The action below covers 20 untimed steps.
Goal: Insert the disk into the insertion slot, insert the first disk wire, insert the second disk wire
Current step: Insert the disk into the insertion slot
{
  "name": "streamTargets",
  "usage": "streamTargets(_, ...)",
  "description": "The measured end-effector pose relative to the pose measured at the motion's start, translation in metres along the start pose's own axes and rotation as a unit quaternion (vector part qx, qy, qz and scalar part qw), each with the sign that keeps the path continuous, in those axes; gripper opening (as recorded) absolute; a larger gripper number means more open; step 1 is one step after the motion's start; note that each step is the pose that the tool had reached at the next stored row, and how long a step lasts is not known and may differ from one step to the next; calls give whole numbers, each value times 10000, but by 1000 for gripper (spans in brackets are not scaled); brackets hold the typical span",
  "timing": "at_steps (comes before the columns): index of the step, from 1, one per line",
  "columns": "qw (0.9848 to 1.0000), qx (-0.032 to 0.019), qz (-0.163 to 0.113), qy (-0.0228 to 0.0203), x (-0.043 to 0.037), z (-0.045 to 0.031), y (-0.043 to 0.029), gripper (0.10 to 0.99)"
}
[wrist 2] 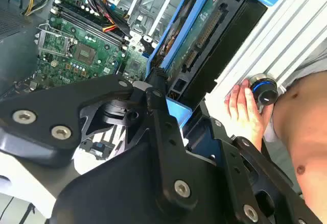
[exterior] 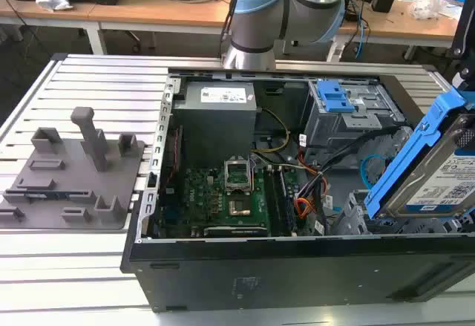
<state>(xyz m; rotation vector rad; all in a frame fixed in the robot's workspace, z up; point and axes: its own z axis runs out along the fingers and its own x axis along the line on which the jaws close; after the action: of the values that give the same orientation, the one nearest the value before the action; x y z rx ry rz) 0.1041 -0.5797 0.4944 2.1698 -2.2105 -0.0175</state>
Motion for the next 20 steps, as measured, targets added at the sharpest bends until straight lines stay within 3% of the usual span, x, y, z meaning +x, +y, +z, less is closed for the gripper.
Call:
streamTargets(14, 10000, 0, 0, -7, 0, 0, 0, 365)
streamTargets(17, 9998, -4, -8, -208, 16, 1, 0, 365)
streamTargets(20, 9993, -7, -15, -375, 20, 1, 0, 365)
